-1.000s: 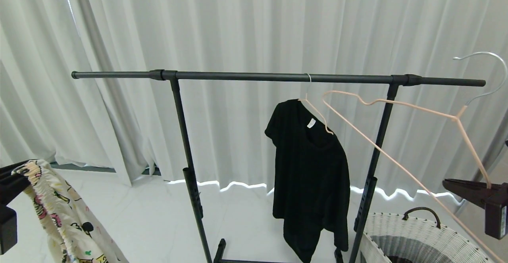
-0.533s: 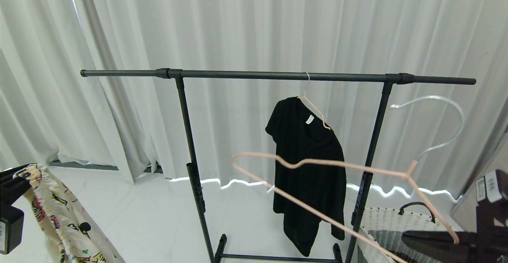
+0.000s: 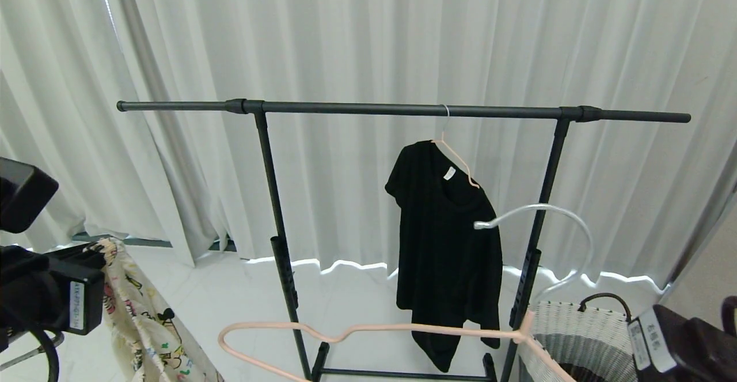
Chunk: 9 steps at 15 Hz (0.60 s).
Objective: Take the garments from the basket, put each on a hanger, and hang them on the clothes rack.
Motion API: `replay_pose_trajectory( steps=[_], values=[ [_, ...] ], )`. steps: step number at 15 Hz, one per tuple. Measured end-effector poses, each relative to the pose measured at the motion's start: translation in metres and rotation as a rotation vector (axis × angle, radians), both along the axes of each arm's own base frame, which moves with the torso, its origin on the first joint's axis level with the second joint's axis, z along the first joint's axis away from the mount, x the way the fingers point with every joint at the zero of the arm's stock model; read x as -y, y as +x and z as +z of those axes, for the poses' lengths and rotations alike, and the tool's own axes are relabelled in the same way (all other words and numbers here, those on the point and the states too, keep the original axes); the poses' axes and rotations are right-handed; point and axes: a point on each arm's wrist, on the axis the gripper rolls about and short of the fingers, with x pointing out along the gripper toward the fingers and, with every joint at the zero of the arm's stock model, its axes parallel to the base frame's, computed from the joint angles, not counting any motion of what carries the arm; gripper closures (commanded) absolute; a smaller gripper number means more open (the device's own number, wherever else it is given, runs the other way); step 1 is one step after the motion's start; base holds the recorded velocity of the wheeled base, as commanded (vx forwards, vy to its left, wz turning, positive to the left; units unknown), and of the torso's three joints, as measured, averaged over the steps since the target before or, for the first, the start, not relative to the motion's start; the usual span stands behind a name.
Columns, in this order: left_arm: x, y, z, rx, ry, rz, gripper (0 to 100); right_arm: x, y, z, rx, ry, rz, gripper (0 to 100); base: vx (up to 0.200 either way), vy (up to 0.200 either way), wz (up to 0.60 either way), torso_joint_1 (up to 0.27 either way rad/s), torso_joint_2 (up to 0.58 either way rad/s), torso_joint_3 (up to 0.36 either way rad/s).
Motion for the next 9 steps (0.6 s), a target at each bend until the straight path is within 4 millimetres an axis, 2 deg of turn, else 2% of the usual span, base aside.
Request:
replay_pose_trajectory(
  steps=[5,9],
  values=[
    [0.034,0.029,0.005,-0.004,-0.113,0.100,100,-0.050,0.015,-0.002,0.006,0.027,-0.125,100,0.000,0.000,0.00,0.000,0.00,0.000],
    [0.061,0.045,-0.003,-0.024,-0.122,0.115,100,-0.060,0.017,-0.008,0.000,-0.006,-0.134,100,0.000,0.000,0.00,0.000,0.00,0.000]
  ],
)
